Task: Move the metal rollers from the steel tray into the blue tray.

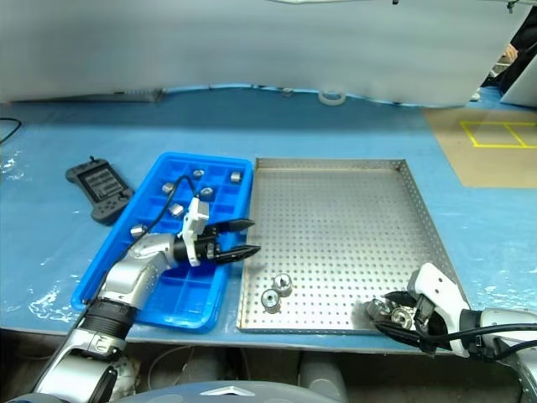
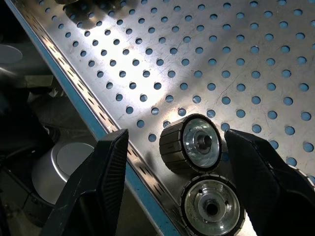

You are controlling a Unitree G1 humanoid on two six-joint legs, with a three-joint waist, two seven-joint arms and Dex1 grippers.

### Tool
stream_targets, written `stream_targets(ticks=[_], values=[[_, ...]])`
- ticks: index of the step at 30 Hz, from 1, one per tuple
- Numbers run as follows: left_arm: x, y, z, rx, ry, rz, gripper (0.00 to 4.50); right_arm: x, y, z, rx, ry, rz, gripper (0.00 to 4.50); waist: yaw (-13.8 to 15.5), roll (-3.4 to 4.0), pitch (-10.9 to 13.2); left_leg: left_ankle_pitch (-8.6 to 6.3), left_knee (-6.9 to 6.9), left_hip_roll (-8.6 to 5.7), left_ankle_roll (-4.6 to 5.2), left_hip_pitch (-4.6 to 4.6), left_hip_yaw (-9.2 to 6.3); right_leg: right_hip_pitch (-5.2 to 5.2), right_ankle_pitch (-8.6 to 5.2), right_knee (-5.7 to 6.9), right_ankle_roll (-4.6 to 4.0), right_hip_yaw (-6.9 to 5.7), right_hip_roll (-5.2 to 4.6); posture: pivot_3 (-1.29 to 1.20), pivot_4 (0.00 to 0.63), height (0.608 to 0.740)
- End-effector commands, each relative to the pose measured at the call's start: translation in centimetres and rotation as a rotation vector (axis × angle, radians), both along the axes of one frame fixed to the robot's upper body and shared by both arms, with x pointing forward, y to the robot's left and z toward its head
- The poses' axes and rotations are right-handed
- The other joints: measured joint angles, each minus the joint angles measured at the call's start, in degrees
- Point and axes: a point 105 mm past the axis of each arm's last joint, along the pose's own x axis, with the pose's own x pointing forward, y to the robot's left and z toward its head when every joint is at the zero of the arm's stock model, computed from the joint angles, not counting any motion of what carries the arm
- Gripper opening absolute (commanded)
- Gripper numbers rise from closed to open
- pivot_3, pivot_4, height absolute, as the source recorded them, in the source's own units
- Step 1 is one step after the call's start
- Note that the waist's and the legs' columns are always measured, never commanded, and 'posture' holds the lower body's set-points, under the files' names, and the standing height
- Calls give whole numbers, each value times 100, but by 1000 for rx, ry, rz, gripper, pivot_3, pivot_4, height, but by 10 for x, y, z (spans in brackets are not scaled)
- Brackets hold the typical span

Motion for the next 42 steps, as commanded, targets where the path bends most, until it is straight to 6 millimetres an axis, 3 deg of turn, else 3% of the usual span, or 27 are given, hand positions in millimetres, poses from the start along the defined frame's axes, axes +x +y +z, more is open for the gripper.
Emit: stream_targets(ticks=[1, 11, 14, 20, 28, 34, 39, 42], values=[[-5, 2, -25, 57, 103, 17, 3899, 0, 1, -5, -15, -11, 15, 3243, -1, -7, -2, 0, 0, 0, -1, 0, 0, 0, -1, 0, 2, 0, 0, -379, 150, 740], [-5, 3, -25, 62, 102, 16, 3899, 0, -2, -14, -56, -40, 6, 3243, 11, -28, -13, -6, 0, 0, -6, 1, 0, 2, 2, 1, -3, 0, 1, -382, 150, 740], [-5, 3, -25, 64, 103, 16, 3926, -5, 0, -15, -46, -26, 28, 2637, 32, -29, -14, -8, 0, 1, -7, 1, 0, 3, 12, 1, -21, -1, 2, -383, 150, 740], [-6, 3, -25, 64, 107, 16, 3926, -1, -3, -18, -68, -46, 0, 660, 55, -33, -18, -15, 0, 4, -11, 5, 0, 4, 20, 3, -35, -2, 2, -383, 150, 740], [-4, 3, -24, 56, 105, 26, 3926, 1, -2, -18, -57, -57, 3, 617, 52, -42, -22, -16, 0, 5, -13, 6, 0, 3, 12, 2, -20, -2, 2, -377, 150, 740], [2, 4, -19, 45, 92, 39, 3926, 27, -3, 5, -34, -166, -53, 617, 40, -33, -14, -16, 1, 5, -13, 6, 2, -1, 12, 2, -20, 0, 2, -368, 150, 740], [9, 0, -16, 30, 78, 42, 3926, 64, 9, 48, 160, -287, -193, 617, 46, 8, 12, -14, 3, 5, -15, 4, 3, -15, 0, 3, 1, 3, 2, -359, 150, 740], [18, -1, -7, -25, 89, 58, 3926, 80, 27, 81, 325, -348, -226, 617, 70, 19, 13, -12, 2, 5, -18, 5, 8, -14, 6, 8, -10, 8, 3, -356, 150, 740]])
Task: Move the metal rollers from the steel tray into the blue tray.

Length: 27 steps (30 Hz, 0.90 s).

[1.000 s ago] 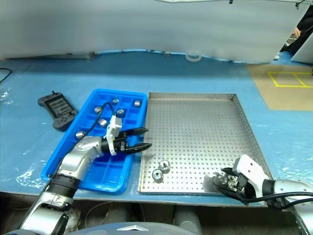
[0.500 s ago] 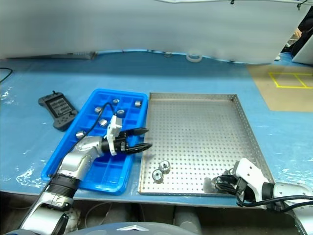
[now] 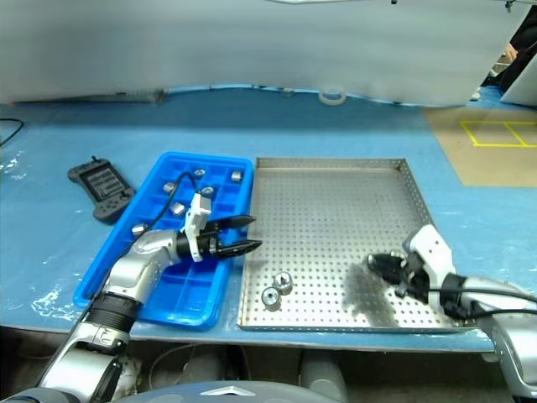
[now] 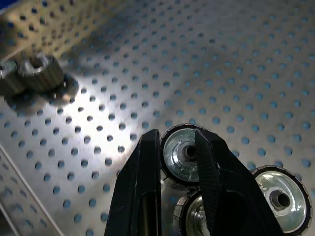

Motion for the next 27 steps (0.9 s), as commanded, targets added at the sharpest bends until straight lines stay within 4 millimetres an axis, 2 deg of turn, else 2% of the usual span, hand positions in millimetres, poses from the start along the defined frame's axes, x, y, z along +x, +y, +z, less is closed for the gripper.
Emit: stream_targets(ticks=[1, 7, 9, 11, 12, 14, 15, 17, 21, 24, 27], values=[[11, 0, -7, -23, 83, 37, 3926, 13, 21, 47, 156, -119, 5, 617, 15, 4, 3, 2, 0, 0, -3, -1, 0, -1, 13, 3, -22, 0, 0, -355, 150, 740], [27, 1, 24, -65, 14, 32, 3926, 32, 50, 98, 360, -236, -2, 617, 22, -33, 24, 6, -1, 1, -6, -12, 11, -15, 70, 10, -113, -4, 1, -352, 150, 740], [31, 1, 30, -69, -12, 31, 3926, 40, 58, 118, 449, -288, -29, 617, 12, -36, 27, 11, -4, 2, -14, -28, 16, -13, 78, 14, -121, -6, 1, -358, 150, 740], [38, 1, 40, -99, -29, 42, 3926, 51, 60, 130, 537, -303, -97, 617, 10, -37, 27, 25, -4, 4, -8, -50, 18, -40, 92, 31, -116, -6, 2, -362, 150, 740], [46, -21, 59, -132, -37, 53, 3926, 55, 61, 134, 572, -302, -129, 617, 31, -42, 30, 26, -4, 5, -10, -56, 18, -48, 94, 39, -114, -8, 3, -364, 150, 740], [56, -78, 105, -215, -49, 48, 3926, 64, 59, 140, 657, -298, -209, 617, 181, -52, 44, 27, -4, 13, -11, -65, 17, -42, 93, 41, -117, -10, 8, -366, 150, 740], [57, -95, 121, -237, -62, 41, 3926, 69, 57, 143, 711, -290, -249, 617, 252, -57, 55, 27, 2, 12, -10, -70, 16, -38, 91, 42, -120, -6, 7, -369, 150, 740], [60, -108, 136, -258, -76, 37, 3926, 75, 55, 148, 804, -259, -298, 617, 302, -58, 61, 26, 17, 5, -6, -91, 28, -35, 85, 36, -144, 6, -1, -376, 150, 740], [62, -131, 159, -330, -41, 6, 3926, 75, 66, 148, 976, -148, -305, 617, 136, -56, 55, 16, 39, -6, 27, -82, 50, -31, 98, 31, -154, 51, -2, -388, 150, 740], [59, -140, 161, -311, -57, -28, 3926, 77, 68, 141, 982, -103, -343, 617, 82, -47, 61, 19, 31, 4, 19, -85, 49, -47, 110, 32, -132, 46, 5, -400, 150, 740], [58, -140, 161, -318, -49, -44, 3926, 75, 67, 145, 987, -115, -349, 617, 46, -44, 64, 24, 25, 13, 11, -94, 47, -55, 120, 31, -113, 40, 15, -412, 150, 740]])
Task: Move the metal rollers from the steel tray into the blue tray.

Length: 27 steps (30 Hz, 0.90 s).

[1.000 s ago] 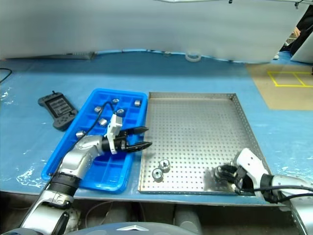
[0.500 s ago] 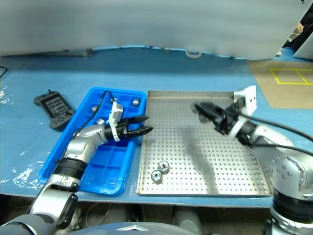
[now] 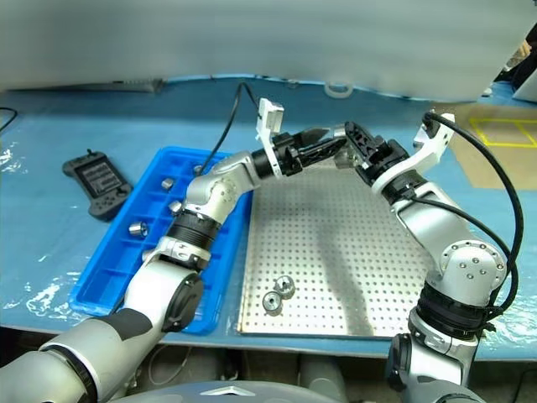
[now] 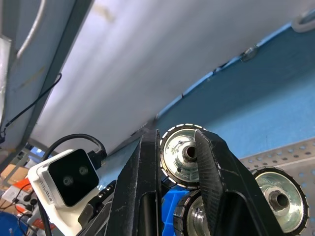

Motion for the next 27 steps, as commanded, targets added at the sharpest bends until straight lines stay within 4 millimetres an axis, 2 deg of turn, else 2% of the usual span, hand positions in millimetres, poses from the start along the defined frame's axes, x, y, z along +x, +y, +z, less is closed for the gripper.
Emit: stream_targets(ticks=[1, 5, 7, 9, 14, 18, 22, 27], values=[[-8, -7, 24, -37, -72, -51, 3926, -9, 6, 18, 15, -68, 26, 617, -12, 0, 1, 1, 1, 0, -1, 0, 0, 1, 1, 0, 3, 0, 0, -414, 150, 740], [-12, -5, 19, -40, -43, -79, 3926, -12, 3, 26, 20, -99, 10, 617, -11, -1, 2, -2, 10, -1, 0, 0, -1, 12, -2, -12, -3, 0, -3, -417, 150, 740], [-31, 2, 23, -72, -47, -219, 3926, -15, 3, 34, 9, -145, 1, 617, -18, -1, 2, -9, 15, -4, -7, -3, -1, 12, -1, -12, -2, 2, -5, -419, 150, 740], [-40, 12, 23, -72, -58, -285, 3926, -14, 2, 38, -2, -164, -12, 617, -32, -1, 2, -8, 12, -4, -6, -4, -1, 7, 0, -12, -1, 3, -5, -418, 150, 740], [-31, 24, 13, -15, -43, -237, 3926, -12, 5, 47, 5, -191, -1, 617, -38, -1, 2, 0, 7, 4, -3, -3, -3, 6, 13, -11, 22, 1, 10, -410, 150, 740], [-28, 13, 14, -30, -40, -200, 3926, -10, 9, 50, -13, -206, 17, 617, -9, -3, 3, -3, 13, 1, -3, -6, -4, 12, 15, -16, 26, 0, 6, -406, 150, 740], [-34, 0, 21, -68, -42, -212, 3926, -13, 14, 51, -15, -221, 46, 617, -10, -7, 5, -6, 18, -3, 7, -13, -4, 13, 16, -17, 27, -1, -2, -403, 150, 740], [-38, -1, 28, -114, -40, -238, 3926, -15, 17, 51, -7, -235, 70, 617, -37, -7, 5, -5, 17, 0, 7, -17, -4, 6, 17, -16, 29, -2, 0, -403, 150, 740]])
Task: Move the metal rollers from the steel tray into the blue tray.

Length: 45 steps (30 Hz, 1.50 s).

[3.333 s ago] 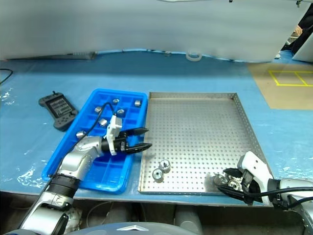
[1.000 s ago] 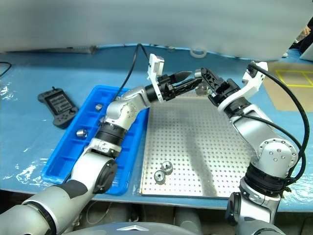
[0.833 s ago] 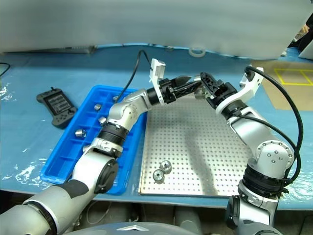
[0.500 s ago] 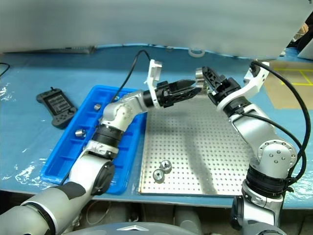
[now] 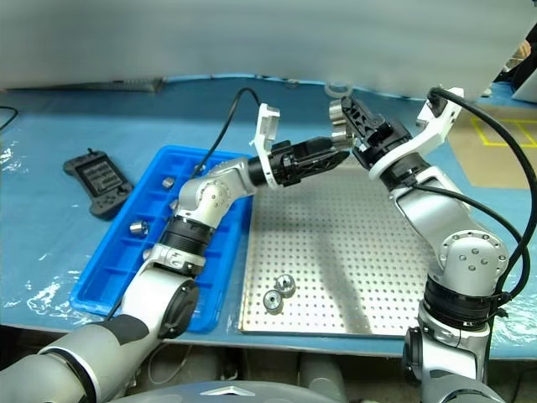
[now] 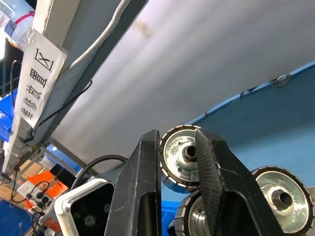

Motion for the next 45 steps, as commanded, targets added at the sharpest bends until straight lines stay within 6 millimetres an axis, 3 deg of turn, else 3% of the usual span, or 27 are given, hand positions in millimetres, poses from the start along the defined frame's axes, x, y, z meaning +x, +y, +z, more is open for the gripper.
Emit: stream_targets(ticks=[1, 27, 37, 43, 45], values=[[-6, -3, 18, -47, -47, -21, 3926, -10, 7, 12, 6, -71, 48, 617, -3, 0, 0, 0, 0, 0, 0, 1, 0, 0, 0, 0, 0, 0, 0, -403, 150, 740], [27, -8, 2, 61, -31, 201, 3926, -10, 14, 5, 5, -57, 57, 617, 5, 0, 0, -4, 16, -1, 10, -5, -2, 4, 1, 2, 2, 0, -2, -417, 150, 740], [28, -5, -1, 70, -42, 214, 3926, -8, 16, 4, -6, -54, 60, 617, 1, 0, 0, -4, 17, -1, 11, -4, -2, 4, 1, 3, 2, 0, -2, -408, 150, 740], [28, -5, -2, 84, -51, 228, 2197, -6, 15, 2, -15, -49, 57, 617, -8, 0, 0, -6, 19, -1, 13, -5, -2, 4, 1, 4, 1, -1, -3, -400, 150, 740], [27, -4, -2, 74, -51, 221, 2197, -5, 15, 2, -19, -48, 55, 617, -12, 0, 0, -6, 18, 1, 14, -3, -3, 3, 1, 5, 2, -1, -2, -398, 150, 740]])
